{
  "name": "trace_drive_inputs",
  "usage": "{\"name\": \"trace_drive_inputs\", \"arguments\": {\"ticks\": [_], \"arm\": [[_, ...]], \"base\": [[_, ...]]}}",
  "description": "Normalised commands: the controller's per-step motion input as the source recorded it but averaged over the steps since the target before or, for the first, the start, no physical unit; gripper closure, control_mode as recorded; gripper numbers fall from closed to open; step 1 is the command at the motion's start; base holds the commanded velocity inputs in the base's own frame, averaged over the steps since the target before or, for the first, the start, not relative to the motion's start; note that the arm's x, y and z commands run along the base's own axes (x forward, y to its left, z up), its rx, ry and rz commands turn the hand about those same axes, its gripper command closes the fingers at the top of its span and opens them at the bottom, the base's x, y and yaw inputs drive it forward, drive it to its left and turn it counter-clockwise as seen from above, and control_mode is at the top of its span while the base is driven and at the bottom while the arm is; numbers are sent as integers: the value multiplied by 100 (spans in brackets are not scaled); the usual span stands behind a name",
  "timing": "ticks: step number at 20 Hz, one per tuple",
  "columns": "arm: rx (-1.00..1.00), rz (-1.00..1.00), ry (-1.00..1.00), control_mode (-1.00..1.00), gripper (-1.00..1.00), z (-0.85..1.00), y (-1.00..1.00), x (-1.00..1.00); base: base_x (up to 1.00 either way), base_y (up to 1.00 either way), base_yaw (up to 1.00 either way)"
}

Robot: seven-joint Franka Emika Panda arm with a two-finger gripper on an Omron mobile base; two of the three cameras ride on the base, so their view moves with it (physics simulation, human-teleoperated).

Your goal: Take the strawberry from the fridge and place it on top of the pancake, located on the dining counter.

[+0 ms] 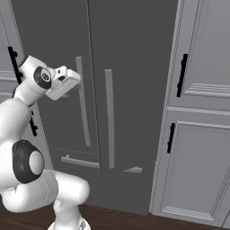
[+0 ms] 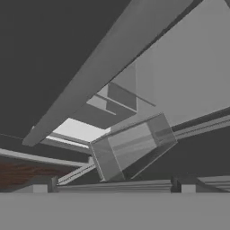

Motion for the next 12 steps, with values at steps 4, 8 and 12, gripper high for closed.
{"name": "trace_drive_inputs", "arguments": {"ticks": [4, 8, 12], "arm": [[-4, 0, 0, -100, -100, -13, -1, 19], [0, 0, 3, -100, -100, -4, -4, 10], [0, 0, 2, -100, -100, -1, -19, 46]], "base": [[0, 0, 0], [0, 0, 0], [0, 0, 0]]}}
